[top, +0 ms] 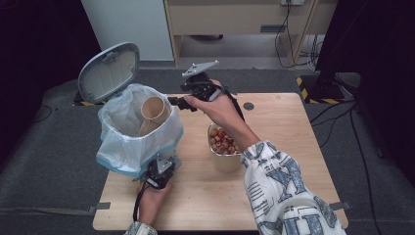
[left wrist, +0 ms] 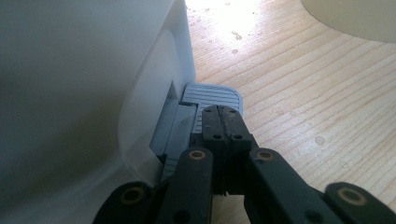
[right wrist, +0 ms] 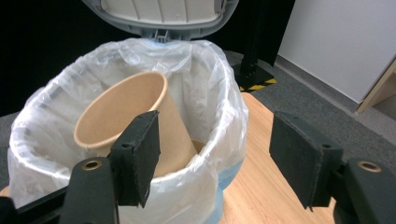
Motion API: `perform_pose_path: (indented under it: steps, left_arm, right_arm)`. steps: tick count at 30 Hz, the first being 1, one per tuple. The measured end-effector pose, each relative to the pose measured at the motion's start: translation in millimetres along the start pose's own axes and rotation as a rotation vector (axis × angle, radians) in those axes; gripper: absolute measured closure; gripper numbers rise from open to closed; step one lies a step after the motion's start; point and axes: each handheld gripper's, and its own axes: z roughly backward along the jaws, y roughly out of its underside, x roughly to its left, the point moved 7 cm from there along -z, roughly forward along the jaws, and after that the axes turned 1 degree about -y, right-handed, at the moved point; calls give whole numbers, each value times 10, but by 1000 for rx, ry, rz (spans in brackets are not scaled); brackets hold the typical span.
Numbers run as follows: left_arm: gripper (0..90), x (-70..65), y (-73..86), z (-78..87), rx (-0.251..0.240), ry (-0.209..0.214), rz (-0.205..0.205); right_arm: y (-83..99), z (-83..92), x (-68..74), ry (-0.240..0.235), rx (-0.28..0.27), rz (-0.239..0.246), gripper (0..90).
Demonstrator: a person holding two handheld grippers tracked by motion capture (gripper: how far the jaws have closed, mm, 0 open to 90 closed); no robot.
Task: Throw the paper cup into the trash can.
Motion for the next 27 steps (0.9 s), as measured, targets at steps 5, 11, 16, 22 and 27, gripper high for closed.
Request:
perform_pose_path:
  steps: [5, 11, 16, 22, 27]
  left_arm:
    - [891, -1, 0, -1, -1, 0, 1]
    - [891, 1, 0, -1, 0, 0, -1]
    - [891, 1, 0, 0, 1, 0, -1]
    - [891, 2, 0, 0, 0, 2, 1]
    - [891, 1, 0, -1, -2, 3, 1]
  right_arm:
    - [72, -55, 29, -7, 22, 14, 362]
    - [113, -177, 126, -28, 45, 36, 379]
    - [108, -307, 240, -52, 58, 47, 379]
    - [60, -454, 412, -86, 63, 68, 373]
    - [38, -498, 464, -93, 66, 85, 373]
